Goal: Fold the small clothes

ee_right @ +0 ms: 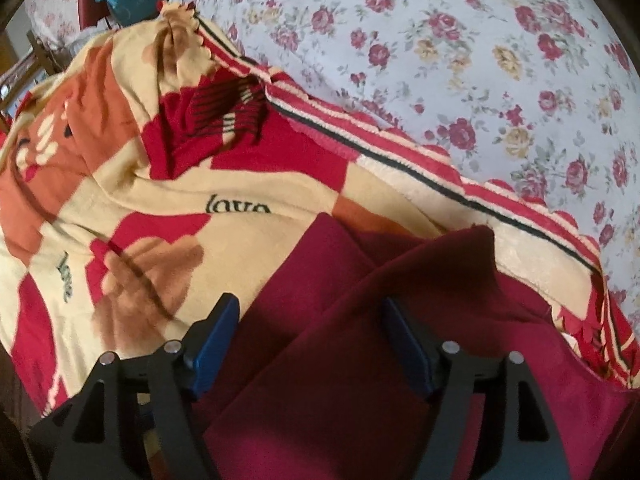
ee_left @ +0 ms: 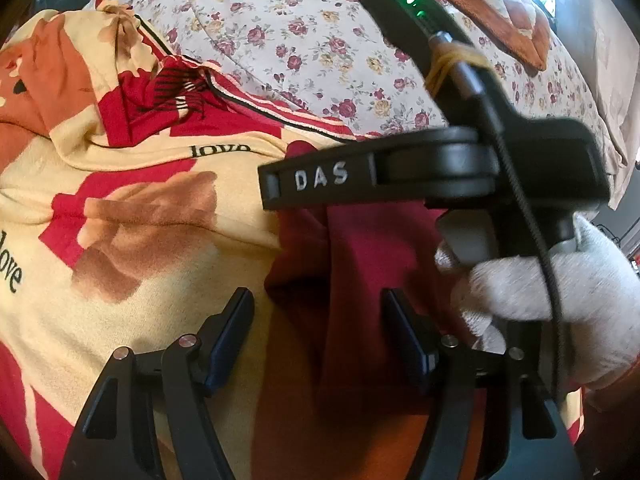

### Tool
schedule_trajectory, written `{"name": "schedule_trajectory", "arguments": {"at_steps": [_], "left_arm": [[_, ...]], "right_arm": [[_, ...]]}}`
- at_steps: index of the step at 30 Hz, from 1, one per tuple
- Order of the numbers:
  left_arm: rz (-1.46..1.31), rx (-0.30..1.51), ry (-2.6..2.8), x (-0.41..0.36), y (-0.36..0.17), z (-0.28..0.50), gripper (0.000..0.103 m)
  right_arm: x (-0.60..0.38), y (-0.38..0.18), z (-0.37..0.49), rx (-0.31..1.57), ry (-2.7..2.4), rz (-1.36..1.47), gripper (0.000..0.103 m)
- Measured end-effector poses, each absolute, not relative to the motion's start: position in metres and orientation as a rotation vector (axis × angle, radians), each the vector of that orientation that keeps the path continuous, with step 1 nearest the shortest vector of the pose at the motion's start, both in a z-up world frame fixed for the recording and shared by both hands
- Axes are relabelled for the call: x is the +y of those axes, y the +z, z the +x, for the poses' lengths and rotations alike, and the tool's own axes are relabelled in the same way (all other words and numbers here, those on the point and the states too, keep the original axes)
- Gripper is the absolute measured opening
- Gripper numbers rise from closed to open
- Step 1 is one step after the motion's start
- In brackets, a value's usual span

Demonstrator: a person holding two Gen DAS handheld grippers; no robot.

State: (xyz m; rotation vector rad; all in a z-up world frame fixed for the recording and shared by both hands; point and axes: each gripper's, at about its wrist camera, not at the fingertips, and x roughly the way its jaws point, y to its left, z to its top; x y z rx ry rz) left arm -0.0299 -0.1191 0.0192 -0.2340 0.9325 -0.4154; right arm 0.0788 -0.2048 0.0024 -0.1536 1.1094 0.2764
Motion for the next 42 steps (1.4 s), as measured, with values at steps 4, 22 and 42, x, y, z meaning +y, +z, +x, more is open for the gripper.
{"name": "schedule_trajectory", "arguments": {"at_steps": [4, 22, 42], "left_arm": [[-0.242, 0.934, -0.428, -0.119, 0.02, -0.03, 0.048], [-0.424, 0.84, -0.61, -0.112, 0.031, -0.015, 0.009], [-0.299, 0.874, -0.578, -0.125, 0.021, -0.025, 0.01]], "right_arm": [[-0.206, 0.003, 0.075, 1.084, 0.275, -0.178, 0.058], [-0.269, 0.046, 0.062, 1.077, 0.426, 0.172, 0.018], [-0.229, 0.009, 0.097, 1.209, 0.285, -0.105, 0.064]]}}
